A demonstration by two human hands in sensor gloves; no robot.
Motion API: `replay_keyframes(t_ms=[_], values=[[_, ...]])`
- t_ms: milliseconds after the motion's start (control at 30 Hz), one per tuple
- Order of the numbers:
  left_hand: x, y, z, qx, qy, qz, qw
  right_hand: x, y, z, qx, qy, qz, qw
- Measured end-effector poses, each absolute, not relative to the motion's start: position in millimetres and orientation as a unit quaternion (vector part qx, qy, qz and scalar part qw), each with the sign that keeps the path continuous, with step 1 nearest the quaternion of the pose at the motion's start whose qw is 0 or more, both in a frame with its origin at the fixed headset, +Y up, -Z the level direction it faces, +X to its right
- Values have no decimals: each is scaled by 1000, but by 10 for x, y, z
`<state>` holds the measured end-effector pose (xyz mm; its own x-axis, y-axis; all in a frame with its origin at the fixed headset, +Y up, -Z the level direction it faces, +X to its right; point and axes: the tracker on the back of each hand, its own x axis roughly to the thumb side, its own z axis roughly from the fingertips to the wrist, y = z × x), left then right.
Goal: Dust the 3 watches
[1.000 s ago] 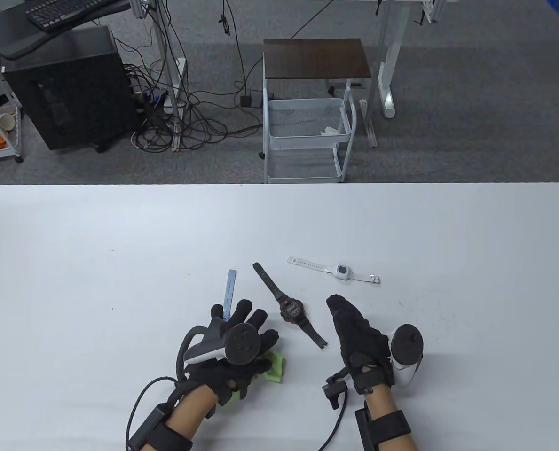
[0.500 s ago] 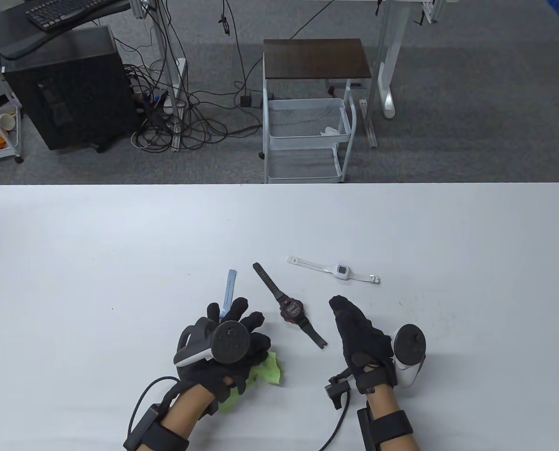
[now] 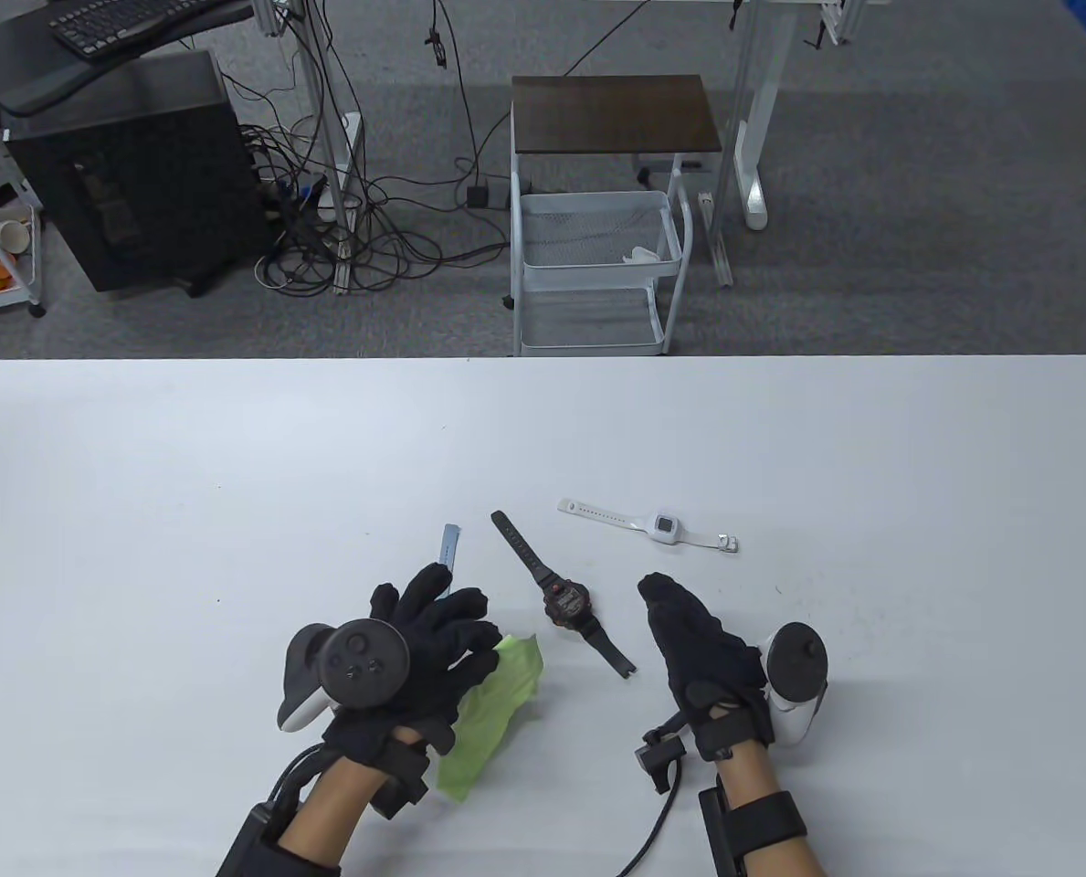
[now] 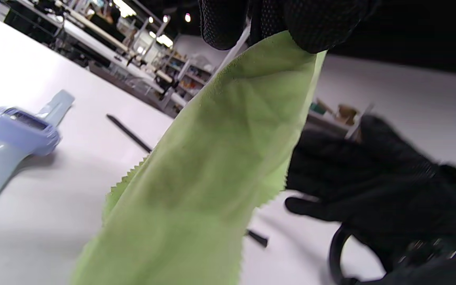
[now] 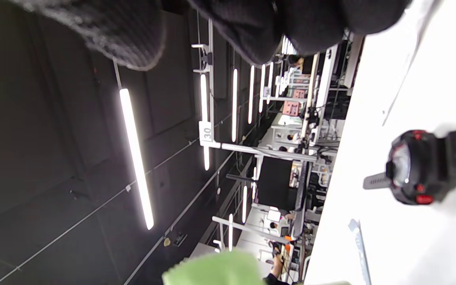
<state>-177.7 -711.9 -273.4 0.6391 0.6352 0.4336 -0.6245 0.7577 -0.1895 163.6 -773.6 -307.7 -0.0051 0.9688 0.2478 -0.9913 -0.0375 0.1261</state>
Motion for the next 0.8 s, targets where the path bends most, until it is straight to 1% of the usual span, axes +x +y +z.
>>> replay_keyframes(t_ms=[133,233,400,567,733,800], values=[[-1862,-6972,-2648,31,-250,396,883,1596,-7669,-3110,157,-45,723,672],[-1899,-6890,-2595,48,-254,422,869,1579,-7583,-3159,170,-57,741,646],[-1914,-6849,-2570,53,-259,436,860,1525,-7462,-3325,178,-61,786,589],[-1934,-6882,-2599,46,-255,443,858,1432,-7379,-3614,161,-60,847,503],[-1964,-6873,-2621,40,-253,458,851,1319,-7370,-3964,144,-18,890,433],[-1987,-6875,-2639,39,-255,460,850,1288,-7354,-4059,141,-12,905,401]])
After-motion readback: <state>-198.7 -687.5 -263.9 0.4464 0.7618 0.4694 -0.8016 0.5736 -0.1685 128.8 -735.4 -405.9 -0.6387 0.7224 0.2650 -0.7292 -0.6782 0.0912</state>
